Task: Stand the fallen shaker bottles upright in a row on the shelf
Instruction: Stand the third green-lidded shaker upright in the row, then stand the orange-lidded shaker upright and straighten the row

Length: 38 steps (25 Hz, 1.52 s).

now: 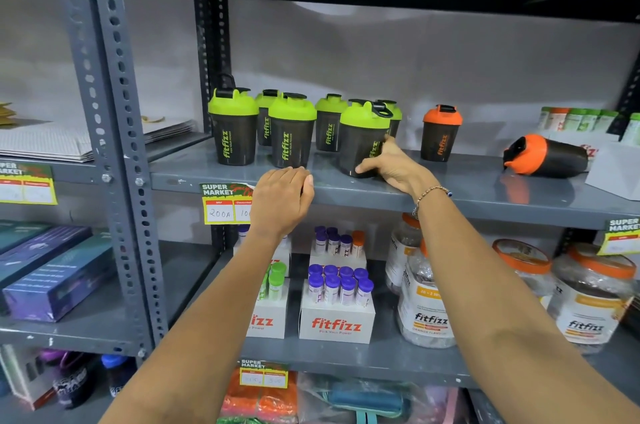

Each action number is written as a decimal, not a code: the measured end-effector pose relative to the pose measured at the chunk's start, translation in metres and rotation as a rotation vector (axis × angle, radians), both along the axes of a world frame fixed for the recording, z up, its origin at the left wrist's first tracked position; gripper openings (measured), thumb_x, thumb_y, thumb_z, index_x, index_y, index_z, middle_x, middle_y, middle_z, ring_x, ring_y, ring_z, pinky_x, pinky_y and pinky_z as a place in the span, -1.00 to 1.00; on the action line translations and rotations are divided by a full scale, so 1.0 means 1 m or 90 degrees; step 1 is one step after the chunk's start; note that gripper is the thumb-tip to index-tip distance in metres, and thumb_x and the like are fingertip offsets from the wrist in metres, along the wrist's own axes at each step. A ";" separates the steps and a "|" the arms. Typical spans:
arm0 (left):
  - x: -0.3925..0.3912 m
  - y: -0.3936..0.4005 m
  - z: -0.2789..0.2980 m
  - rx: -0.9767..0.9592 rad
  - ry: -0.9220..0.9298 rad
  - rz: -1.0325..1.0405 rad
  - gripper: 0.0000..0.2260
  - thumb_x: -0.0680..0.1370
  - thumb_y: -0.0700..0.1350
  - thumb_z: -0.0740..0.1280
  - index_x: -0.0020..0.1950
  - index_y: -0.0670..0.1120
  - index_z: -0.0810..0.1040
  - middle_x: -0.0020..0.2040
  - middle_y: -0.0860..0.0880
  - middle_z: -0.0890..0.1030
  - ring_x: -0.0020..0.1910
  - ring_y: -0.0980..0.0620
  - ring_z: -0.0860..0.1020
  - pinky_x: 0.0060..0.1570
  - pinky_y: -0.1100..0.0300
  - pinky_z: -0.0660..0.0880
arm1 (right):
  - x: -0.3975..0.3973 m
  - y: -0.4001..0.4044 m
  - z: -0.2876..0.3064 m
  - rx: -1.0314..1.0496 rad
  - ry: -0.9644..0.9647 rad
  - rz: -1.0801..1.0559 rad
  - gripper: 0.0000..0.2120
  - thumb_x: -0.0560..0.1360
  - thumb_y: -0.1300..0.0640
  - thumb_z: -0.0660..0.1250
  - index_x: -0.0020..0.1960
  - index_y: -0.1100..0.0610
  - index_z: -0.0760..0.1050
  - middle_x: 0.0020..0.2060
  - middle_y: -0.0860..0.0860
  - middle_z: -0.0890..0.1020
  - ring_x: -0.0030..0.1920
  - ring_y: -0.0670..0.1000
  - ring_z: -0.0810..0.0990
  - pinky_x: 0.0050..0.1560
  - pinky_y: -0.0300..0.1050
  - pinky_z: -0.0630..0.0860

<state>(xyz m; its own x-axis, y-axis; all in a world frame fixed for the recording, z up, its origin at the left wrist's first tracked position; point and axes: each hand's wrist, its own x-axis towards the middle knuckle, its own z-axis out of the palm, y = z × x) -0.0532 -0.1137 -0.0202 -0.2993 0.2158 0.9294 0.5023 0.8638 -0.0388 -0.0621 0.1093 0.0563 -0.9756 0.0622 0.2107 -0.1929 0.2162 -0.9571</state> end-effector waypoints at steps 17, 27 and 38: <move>0.008 0.009 -0.008 0.048 0.015 -0.028 -0.70 0.62 -0.10 0.12 0.03 -0.15 0.63 0.00 -0.07 0.68 0.02 -0.08 0.60 0.05 0.03 0.43 | 0.018 -0.014 0.003 0.223 0.032 -0.079 0.14 0.16 0.01 0.64 0.46 0.19 -0.04 0.39 0.10 0.34 0.40 0.08 0.34 0.42 0.01 0.30; 0.054 0.121 0.008 -0.102 -0.009 -0.122 -0.77 0.60 -0.11 0.17 -0.07 -0.16 0.59 -0.14 -0.11 0.65 -0.10 -0.13 0.61 -0.09 0.02 0.50 | 0.097 0.110 0.010 0.186 0.216 -0.377 -0.60 0.45 0.31 0.38 0.27 0.20 0.47 0.23 0.17 0.54 0.24 0.12 0.50 0.24 -0.11 0.42; 0.060 0.214 0.010 -0.045 0.002 -0.005 -0.62 0.57 -0.08 0.13 -0.37 -0.11 0.59 -0.45 -0.07 0.61 -0.45 -0.09 0.59 -0.38 0.12 0.47 | 0.119 0.317 0.056 0.664 0.077 -0.455 -0.53 0.40 0.40 0.33 0.31 0.35 0.41 0.29 0.29 0.49 0.31 0.26 0.44 0.34 0.02 0.35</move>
<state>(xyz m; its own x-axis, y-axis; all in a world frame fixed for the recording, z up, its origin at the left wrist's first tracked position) 0.0066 0.0999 -0.0104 -0.2948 0.2824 0.9129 0.5084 0.8553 -0.1004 0.0567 0.4267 0.1121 -0.7646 0.3165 0.5615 0.2039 0.9452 -0.2551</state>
